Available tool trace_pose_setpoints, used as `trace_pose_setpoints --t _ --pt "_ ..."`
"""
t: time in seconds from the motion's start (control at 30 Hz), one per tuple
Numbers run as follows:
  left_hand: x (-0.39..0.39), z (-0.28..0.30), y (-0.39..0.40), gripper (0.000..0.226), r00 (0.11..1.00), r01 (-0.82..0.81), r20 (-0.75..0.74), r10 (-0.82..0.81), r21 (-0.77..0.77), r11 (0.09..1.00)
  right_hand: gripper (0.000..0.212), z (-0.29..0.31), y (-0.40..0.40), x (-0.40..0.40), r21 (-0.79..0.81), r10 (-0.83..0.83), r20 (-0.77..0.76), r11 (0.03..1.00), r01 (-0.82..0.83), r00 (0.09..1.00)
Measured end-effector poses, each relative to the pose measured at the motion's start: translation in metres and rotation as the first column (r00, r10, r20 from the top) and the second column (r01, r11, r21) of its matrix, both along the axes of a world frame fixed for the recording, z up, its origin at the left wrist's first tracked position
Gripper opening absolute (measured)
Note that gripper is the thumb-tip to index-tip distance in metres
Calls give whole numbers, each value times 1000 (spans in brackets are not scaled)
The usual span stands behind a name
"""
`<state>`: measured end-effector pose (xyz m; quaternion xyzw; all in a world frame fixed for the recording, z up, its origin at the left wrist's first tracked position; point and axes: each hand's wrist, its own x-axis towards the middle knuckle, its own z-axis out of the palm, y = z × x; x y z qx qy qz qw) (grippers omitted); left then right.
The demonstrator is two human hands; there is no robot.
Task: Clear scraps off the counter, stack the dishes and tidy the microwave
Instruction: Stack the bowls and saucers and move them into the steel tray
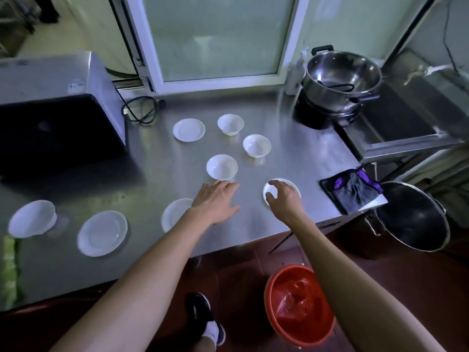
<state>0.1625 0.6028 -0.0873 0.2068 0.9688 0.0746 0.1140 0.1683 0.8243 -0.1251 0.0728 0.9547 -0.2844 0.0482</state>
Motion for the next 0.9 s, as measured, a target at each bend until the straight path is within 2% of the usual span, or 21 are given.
trace_pose_setpoints --t 0.3,0.6,0.9 --pt "-86 -5 -44 51 998 -49 40 50 -18 999 46 -6 -41 -82 101 46 27 994 -48 999" --pt "-150 -40 -32 82 985 -114 130 112 2 994 58 -25 -34 -162 204 90 86 973 -106 992" --pt "-191 -86 3 122 938 -150 293 182 -131 980 88 -63 -9 -241 335 143 211 919 -209 967"
